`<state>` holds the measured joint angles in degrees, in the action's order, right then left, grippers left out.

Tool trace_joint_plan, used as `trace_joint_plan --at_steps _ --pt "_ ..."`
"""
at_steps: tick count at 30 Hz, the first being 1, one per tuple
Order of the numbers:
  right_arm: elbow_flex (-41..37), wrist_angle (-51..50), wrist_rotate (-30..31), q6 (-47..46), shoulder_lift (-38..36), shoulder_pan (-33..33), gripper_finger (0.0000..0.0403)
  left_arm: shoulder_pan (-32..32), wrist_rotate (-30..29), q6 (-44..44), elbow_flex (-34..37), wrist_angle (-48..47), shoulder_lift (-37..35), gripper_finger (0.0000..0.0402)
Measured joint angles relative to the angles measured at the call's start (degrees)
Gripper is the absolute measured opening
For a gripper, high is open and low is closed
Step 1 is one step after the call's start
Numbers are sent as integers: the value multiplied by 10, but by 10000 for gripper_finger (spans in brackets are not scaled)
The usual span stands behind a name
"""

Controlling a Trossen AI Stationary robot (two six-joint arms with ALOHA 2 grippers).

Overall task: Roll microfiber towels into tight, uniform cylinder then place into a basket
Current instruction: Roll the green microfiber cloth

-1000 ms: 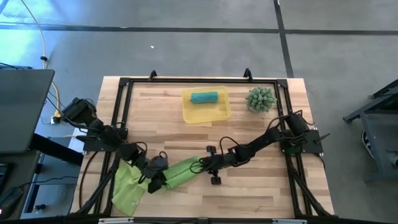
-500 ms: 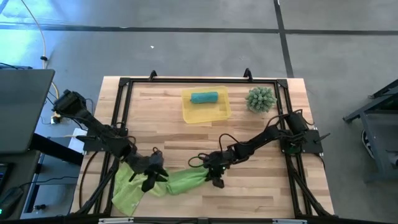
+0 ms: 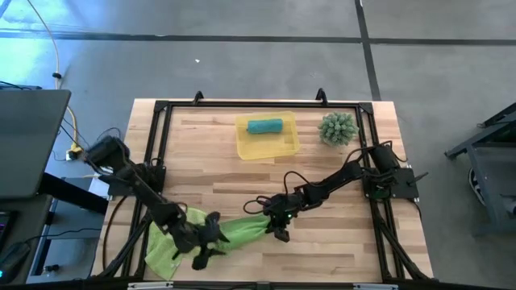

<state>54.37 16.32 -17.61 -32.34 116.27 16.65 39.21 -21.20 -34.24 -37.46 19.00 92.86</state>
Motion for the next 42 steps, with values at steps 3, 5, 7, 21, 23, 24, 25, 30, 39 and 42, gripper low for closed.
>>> trace_joint_plan --at_steps 3,5,7,21,23,24,25,30,39,42 --pt "0 0 1 -1 0 -1 3 8 -4 67 -49 -37 45 194" --pt "0 0 1 -2 0 -1 3 13 -26 98 -83 -86 69 194" --pt "0 0 1 -2 0 -1 3 19 -60 105 -114 -149 91 192" --pt "0 2 5 -2 0 -1 2 26 -97 38 -218 -440 152 188" --pt "0 3 5 -2 0 -1 2 21 -95 24 -219 -441 161 188" --pt "-1 5 5 -1 0 -1 2 19 -94 17 -220 -441 166 187" --pt "-1 5 6 -1 0 -1 2 17 -91 8 -220 -440 170 185" --pt "-1 5 4 -1 0 1 2 9 -84 -86 -220 -430 177 129" --pt "-2 42 -95 -63 -6 -14 2 23 -79 -219 -211 -420 154 15" --pt "-2 56 -129 -84 -6 -24 2 27 -66 -267 -191 -383 139 18"
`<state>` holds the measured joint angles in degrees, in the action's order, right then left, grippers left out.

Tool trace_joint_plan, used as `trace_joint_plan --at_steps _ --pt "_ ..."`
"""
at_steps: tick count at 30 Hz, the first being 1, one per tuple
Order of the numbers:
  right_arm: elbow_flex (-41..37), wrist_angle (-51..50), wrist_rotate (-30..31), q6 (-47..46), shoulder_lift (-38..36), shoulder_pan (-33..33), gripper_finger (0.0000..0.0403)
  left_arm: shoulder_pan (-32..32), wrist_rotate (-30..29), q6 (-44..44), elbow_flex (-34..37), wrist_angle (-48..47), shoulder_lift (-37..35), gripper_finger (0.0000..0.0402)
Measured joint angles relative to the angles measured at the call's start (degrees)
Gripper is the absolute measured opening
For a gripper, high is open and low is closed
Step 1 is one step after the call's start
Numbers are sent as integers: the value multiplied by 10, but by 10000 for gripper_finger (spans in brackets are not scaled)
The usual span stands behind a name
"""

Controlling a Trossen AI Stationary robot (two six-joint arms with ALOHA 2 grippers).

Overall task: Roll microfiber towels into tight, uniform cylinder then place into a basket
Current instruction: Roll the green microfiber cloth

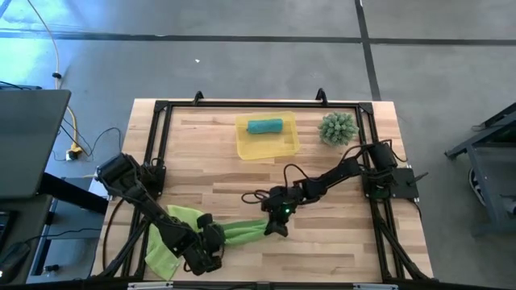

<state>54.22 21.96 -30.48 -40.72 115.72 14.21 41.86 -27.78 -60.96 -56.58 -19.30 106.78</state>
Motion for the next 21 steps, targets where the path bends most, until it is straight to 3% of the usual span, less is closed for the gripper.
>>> trace_joint_plan --at_steps 9,15,18,21 --pt "1 -10 -3 -14 -1 -7 2 -11 61 -121 130 228 -66 7" --pt "1 -19 19 -15 -1 -7 2 -16 55 -261 258 432 -82 6" --pt "1 -29 48 -14 -1 -6 2 -20 50 -319 279 452 -84 9" --pt "1 -37 74 -8 -1 -6 4 -27 60 -320 279 451 -85 11"
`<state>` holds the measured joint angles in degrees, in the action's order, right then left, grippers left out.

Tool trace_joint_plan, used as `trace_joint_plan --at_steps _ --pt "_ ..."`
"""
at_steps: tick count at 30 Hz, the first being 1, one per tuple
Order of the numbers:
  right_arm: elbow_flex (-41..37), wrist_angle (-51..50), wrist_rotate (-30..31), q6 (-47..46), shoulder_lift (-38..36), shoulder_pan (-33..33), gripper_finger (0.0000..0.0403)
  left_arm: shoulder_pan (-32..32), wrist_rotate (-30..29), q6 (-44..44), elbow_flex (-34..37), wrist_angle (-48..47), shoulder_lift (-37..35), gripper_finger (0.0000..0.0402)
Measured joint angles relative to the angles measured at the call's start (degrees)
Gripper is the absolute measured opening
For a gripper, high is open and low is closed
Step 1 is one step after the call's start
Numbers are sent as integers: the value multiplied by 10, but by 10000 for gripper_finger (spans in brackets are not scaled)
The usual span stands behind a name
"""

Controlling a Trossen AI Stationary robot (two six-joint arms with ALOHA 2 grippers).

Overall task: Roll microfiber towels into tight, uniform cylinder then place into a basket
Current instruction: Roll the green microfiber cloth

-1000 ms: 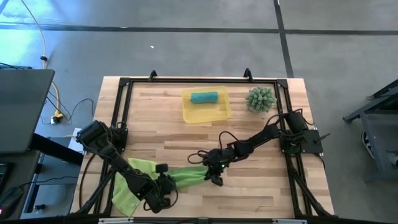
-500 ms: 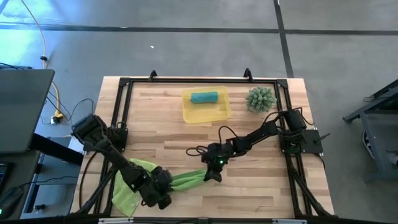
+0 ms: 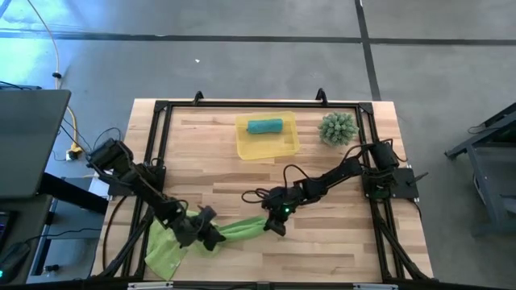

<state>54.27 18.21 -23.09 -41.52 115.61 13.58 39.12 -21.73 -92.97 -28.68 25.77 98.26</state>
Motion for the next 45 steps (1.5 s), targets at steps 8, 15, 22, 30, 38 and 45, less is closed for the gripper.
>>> trace_joint_plan --at_steps 8,15,22,30,38,45 --pt "-1 -1 36 128 1 0 44 -41 94 -2 -24 -59 0 13" --pt "-3 -37 16 220 -34 1 135 -56 132 6 -29 -72 1 14" --pt "-2 -98 122 485 -87 39 168 -56 141 23 -29 -72 1 14" --pt "-2 -67 311 671 -71 105 170 -56 141 30 -29 -71 1 14" --pt "-2 -69 417 678 -71 119 170 -56 140 31 -29 -71 1 14" --pt "-1 -68 433 675 -71 147 170 -56 139 31 -29 -71 1 14"
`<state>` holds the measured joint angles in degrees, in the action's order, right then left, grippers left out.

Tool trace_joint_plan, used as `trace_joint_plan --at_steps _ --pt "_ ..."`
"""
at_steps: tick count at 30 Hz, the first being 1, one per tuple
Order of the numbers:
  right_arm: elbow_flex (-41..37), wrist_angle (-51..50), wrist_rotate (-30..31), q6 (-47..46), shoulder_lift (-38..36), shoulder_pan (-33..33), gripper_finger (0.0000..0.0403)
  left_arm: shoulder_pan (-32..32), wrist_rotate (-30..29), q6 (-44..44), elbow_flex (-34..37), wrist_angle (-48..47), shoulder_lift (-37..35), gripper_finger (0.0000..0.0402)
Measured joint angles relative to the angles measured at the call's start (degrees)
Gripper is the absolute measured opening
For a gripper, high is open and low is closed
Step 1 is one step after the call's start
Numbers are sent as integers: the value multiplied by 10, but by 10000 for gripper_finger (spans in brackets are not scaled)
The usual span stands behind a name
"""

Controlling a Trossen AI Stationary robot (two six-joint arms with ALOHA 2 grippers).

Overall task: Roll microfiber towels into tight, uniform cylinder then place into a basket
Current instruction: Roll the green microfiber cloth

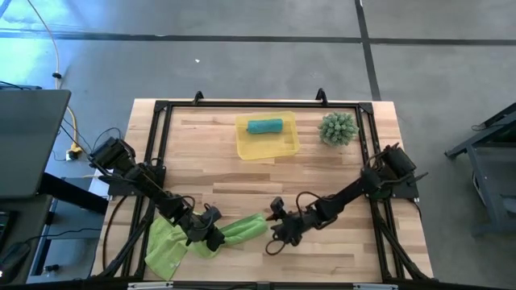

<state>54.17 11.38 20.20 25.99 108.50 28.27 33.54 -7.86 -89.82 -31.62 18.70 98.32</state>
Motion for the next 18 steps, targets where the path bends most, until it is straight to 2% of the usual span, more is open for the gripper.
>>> trace_joint_plan --at_steps 7,12,18 --pt "1 30 -6 0 5 8 170 -1 -1 0 0 0 0 14" --pt "1 77 -29 0 36 2 170 -1 -1 1 0 4 0 14" --pt "1 129 -24 -12 68 -3 169 -1 -1 1 0 5 0 14"
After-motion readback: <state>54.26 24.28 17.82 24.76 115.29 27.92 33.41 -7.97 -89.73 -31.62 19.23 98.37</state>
